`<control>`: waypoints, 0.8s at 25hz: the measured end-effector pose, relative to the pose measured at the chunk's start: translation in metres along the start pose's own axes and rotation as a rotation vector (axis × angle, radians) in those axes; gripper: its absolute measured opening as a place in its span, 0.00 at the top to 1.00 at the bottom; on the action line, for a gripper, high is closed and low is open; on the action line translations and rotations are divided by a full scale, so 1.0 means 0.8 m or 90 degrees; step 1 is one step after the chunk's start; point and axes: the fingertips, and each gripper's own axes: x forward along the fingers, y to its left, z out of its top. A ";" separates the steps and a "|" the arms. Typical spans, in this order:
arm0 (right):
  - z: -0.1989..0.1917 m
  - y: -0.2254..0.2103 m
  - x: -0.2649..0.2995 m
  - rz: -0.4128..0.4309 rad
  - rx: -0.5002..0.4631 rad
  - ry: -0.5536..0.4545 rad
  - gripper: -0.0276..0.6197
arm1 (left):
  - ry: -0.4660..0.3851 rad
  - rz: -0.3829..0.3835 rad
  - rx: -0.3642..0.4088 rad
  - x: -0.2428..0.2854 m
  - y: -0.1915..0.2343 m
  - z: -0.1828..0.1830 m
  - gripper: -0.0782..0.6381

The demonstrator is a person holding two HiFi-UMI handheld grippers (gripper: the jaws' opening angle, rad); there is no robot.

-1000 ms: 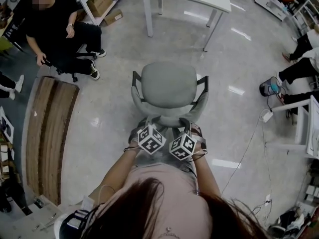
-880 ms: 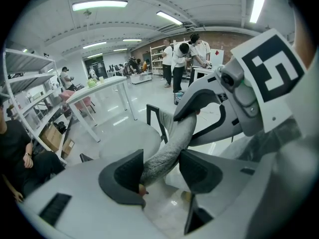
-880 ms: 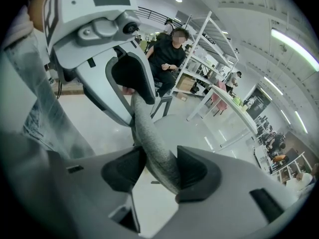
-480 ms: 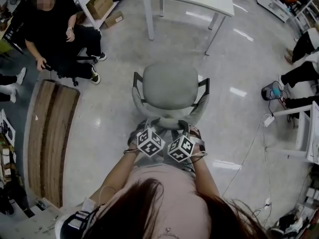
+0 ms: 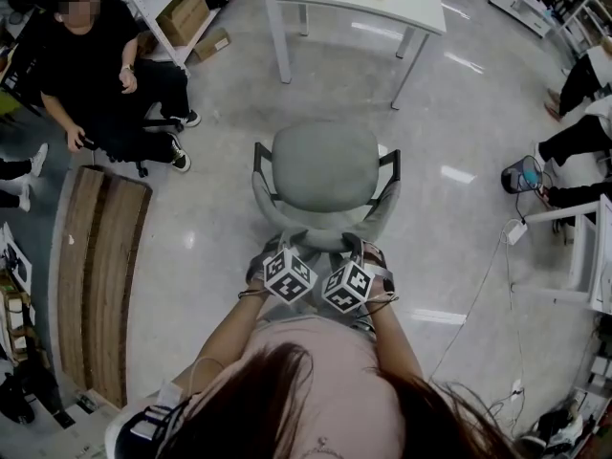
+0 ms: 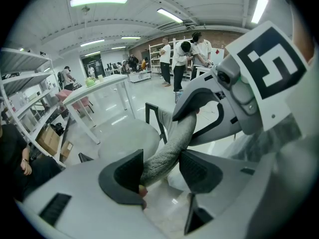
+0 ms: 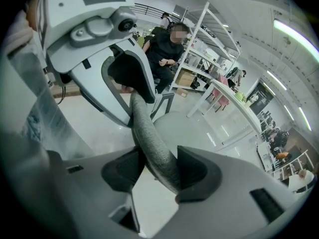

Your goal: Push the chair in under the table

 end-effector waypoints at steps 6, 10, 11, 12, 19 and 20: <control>0.001 -0.016 0.009 0.009 0.000 0.005 0.64 | 0.006 -0.007 -0.002 0.011 0.012 0.010 0.57; 0.006 -0.027 0.017 0.017 -0.001 0.009 0.64 | 0.013 -0.016 -0.005 0.017 0.024 0.016 0.58; 0.009 -0.029 0.019 0.018 -0.002 0.009 0.64 | 0.015 -0.017 -0.005 0.018 0.028 0.017 0.57; 0.011 -0.032 0.022 0.019 -0.003 0.010 0.64 | 0.017 -0.018 -0.006 0.019 0.032 0.017 0.57; 0.020 -0.049 0.032 0.032 -0.005 0.018 0.64 | 0.022 -0.019 -0.011 0.025 0.051 0.026 0.57; 0.020 -0.052 0.034 0.036 -0.004 0.020 0.64 | 0.022 -0.019 -0.011 0.027 0.053 0.028 0.57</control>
